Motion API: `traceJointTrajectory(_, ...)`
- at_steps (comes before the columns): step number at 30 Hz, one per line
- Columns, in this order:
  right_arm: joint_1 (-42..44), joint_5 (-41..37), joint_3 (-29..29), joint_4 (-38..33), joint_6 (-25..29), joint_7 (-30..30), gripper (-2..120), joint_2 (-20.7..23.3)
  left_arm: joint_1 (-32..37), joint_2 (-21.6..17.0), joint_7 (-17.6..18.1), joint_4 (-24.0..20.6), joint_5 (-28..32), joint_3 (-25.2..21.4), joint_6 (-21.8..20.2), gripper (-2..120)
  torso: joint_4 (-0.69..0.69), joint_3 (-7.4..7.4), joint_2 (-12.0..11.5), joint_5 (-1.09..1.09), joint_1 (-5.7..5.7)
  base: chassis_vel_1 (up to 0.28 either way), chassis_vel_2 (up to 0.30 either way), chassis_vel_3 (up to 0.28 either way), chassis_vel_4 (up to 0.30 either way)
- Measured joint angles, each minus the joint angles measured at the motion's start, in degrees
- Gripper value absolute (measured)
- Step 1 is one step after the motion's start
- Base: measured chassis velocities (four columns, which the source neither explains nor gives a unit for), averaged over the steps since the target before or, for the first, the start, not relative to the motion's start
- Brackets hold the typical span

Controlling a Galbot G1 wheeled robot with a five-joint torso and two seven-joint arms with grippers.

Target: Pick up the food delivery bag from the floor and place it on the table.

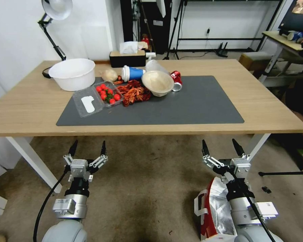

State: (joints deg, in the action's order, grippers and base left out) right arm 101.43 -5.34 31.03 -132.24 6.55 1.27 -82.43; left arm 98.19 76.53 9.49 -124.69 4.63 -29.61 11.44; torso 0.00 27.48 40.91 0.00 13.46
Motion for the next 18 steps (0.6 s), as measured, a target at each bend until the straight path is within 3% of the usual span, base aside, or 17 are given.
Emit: traceJointTrajectory(18,-0.3,-0.3,-0.1,0.7,0.5,-0.2,100,-0.4,-0.2,0.0,-0.5,0.5,0.0,0.4,0.2,96,0.00,-2.62,-4.4,0.00,-1.77,0.000,0.000,0.000,0.000)
